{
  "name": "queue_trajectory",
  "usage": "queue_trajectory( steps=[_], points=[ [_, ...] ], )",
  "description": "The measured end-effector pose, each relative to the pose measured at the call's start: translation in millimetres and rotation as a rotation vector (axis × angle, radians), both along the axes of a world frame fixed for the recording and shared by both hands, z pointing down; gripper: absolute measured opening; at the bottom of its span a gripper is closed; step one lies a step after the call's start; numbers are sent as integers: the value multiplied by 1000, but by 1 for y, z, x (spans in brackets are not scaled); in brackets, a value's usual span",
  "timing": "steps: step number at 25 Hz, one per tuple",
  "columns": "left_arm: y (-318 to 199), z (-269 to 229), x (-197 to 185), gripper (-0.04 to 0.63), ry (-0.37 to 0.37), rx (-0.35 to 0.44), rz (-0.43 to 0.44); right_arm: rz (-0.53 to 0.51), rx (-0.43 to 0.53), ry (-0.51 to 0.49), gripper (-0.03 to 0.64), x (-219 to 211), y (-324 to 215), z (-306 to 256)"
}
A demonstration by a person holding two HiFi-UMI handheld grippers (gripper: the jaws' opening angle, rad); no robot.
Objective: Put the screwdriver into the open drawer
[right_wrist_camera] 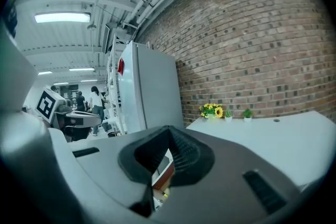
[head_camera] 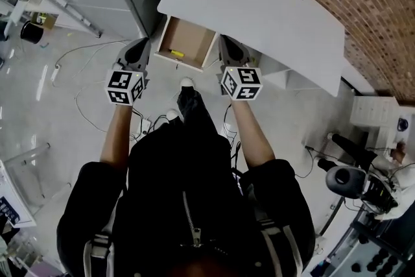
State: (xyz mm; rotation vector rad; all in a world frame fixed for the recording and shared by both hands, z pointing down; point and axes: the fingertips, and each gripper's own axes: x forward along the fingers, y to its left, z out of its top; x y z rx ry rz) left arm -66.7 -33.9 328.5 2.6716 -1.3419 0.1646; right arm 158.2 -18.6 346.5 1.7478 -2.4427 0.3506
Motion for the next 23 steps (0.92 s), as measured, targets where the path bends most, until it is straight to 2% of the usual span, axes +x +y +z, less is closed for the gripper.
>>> queue_trajectory(
  steps=[7,23],
  points=[
    [13,6,0,25,-3,-4,17,19,30,-6,8,-1,17,-9],
    [22,15,6,25,-3,-35,25,-5,2,-26,8,-12,28,0]
  ],
)
